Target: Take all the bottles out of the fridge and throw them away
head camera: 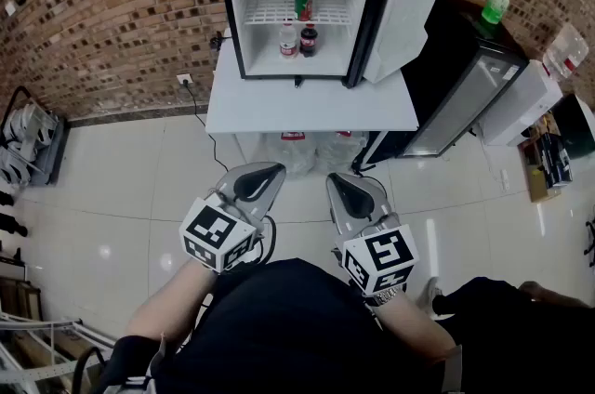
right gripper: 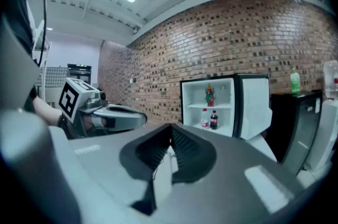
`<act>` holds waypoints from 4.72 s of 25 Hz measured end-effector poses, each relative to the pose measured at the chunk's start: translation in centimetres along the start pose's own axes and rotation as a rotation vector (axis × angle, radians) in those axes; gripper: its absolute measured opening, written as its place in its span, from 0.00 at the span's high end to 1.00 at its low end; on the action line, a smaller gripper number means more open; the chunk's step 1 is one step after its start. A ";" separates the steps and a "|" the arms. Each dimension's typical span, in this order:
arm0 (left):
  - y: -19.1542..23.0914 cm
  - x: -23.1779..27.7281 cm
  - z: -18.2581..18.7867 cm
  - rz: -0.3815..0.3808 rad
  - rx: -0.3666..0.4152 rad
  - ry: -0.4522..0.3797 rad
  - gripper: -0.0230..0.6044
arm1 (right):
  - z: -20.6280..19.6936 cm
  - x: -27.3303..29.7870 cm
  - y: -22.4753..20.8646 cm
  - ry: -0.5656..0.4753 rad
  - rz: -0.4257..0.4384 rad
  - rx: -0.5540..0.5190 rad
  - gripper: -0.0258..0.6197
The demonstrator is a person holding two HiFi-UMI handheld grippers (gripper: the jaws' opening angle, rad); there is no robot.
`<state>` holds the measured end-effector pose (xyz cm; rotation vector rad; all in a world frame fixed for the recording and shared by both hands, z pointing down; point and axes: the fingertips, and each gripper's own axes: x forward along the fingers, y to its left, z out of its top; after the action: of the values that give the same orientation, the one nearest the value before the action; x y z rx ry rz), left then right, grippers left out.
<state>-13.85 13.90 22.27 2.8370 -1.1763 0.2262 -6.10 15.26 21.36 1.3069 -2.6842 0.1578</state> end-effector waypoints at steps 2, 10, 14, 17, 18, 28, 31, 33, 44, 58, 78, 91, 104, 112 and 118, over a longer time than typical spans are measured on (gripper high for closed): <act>-0.7 0.5 0.0 0.006 0.001 -0.005 0.96 | 0.0 -0.8 -0.7 0.000 0.005 -0.009 0.96; -2.7 3.3 0.9 0.025 0.016 -0.007 0.96 | 0.2 -1.9 -3.2 0.008 0.050 -0.030 0.88; -2.3 5.0 1.0 0.013 0.030 -0.002 0.96 | 0.2 -0.6 -4.2 0.010 0.063 -0.029 0.87; -0.7 6.5 1.1 0.009 0.040 -0.004 0.96 | 0.6 1.6 -5.6 0.012 0.062 -0.029 0.82; 0.1 7.0 1.1 0.010 0.038 -0.006 0.96 | 0.8 2.6 -6.0 0.012 0.059 -0.028 0.81; 11.6 12.8 2.0 -0.009 0.003 -0.010 0.96 | 3.9 15.9 -12.0 0.034 0.002 -0.023 0.71; 15.3 14.1 2.4 -0.022 -0.012 -0.001 0.96 | 4.8 20.6 -14.1 0.040 -0.033 -0.011 0.68; 18.2 15.0 2.4 -0.026 -0.009 0.005 0.96 | 5.4 24.2 -15.7 0.043 -0.054 -0.013 0.65; 29.0 19.3 2.8 -0.050 -0.017 0.029 0.96 | 6.9 40.7 -25.0 0.083 -0.199 -0.005 0.50; 34.2 20.6 0.8 -0.038 -0.058 0.079 0.96 | 6.1 49.7 -30.2 0.144 -0.249 -0.022 0.44; 32.7 20.0 0.5 -0.090 -0.044 0.070 0.96 | 6.2 45.4 -28.0 0.116 -0.258 -0.003 0.53; 25.1 19.8 0.8 -0.129 -0.032 0.063 0.96 | 4.4 34.2 -25.0 0.107 -0.238 0.022 0.54; 12.0 20.5 -1.5 -0.103 -0.031 0.109 0.96 | -1.7 19.1 -23.6 0.154 -0.181 0.038 0.54; 6.6 22.1 -4.7 -0.167 -0.023 0.158 0.96 | -7.6 13.8 -23.7 0.216 -0.216 0.081 0.53; 4.6 23.4 -7.8 -0.243 -0.035 0.215 0.96 | -13.6 11.2 -23.9 0.294 -0.283 0.152 0.53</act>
<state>-1.64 -4.85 33.74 2.8032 -0.7804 0.4758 7.14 -5.96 37.40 1.5528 -2.2555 0.4851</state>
